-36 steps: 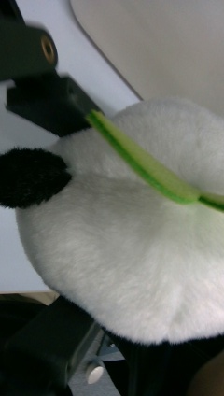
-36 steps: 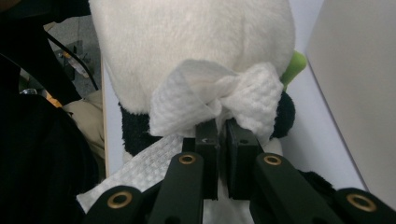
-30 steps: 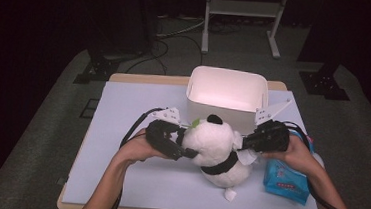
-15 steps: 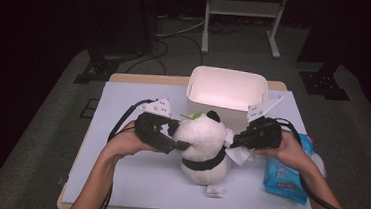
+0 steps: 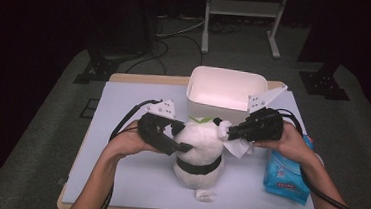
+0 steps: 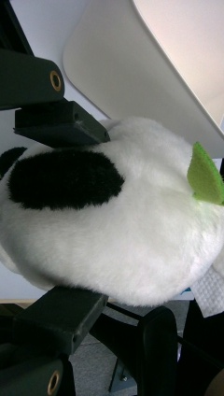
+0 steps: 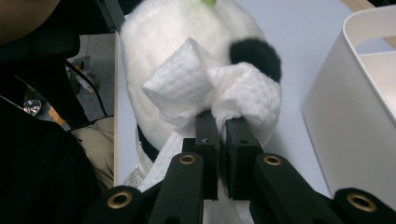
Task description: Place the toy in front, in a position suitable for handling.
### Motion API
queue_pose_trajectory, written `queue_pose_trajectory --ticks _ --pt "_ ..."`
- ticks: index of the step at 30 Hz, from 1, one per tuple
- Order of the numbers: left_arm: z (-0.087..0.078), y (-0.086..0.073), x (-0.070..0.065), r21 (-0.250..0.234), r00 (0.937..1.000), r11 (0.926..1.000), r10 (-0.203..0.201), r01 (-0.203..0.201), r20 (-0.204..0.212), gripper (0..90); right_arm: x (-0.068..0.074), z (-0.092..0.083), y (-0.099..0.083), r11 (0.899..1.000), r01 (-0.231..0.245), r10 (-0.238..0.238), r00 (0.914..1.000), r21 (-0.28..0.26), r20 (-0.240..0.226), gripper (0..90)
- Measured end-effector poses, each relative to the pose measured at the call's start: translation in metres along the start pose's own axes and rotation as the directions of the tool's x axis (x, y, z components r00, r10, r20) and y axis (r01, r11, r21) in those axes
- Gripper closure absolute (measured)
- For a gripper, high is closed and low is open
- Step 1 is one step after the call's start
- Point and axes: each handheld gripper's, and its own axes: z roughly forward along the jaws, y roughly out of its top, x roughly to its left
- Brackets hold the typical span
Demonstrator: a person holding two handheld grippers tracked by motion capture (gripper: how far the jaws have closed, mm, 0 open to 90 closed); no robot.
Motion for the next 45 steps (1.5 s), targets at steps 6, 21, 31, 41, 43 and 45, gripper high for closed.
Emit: queue_pose_trajectory --ticks 6,21,31,41,43,45 --pt "0.002 0.0 0.001 -0.001 1.0 1.0 0.003 -0.003 0.008 27.6 0.002 -0.002 0.01 1.0 0.017 -0.017 0.9998 0.0 0.004 84.7" --pt "0.006 -0.004 0.001 -0.029 0.9999 0.9996 -0.004 0.004 0.016 27.6 -0.003 0.0 0.004 1.0 -0.006 0.006 1.0 -0.017 0.002 84.6" --pt "0.007 -0.004 0.002 -0.035 0.9998 0.9994 -0.003 0.004 0.019 27.6 -0.009 0.0 -0.01 0.999 -0.031 0.031 0.9994 -0.008 0.016 84.5" --pt "0.009 -0.002 0.001 -0.034 0.9999 0.9994 0.0 0.0 0.017 27.6 -0.003 -0.004 0.007 1.0 0.004 -0.004 0.9998 -0.013 0.02 84.5" --pt "0.009 -0.001 0.001 -0.033 0.9999 0.9994 0.001 0.0 0.017 27.6 -0.002 -0.005 0.01 1.0 0.009 -0.008 0.9998 -0.011 0.02 84.5" --pt "0.009 -0.001 0.001 -0.032 0.9998 0.9995 0.002 -0.001 0.018 27.5 -0.001 -0.005 0.014 1.0 0.022 -0.022 0.9995 -0.011 0.021 84.5"
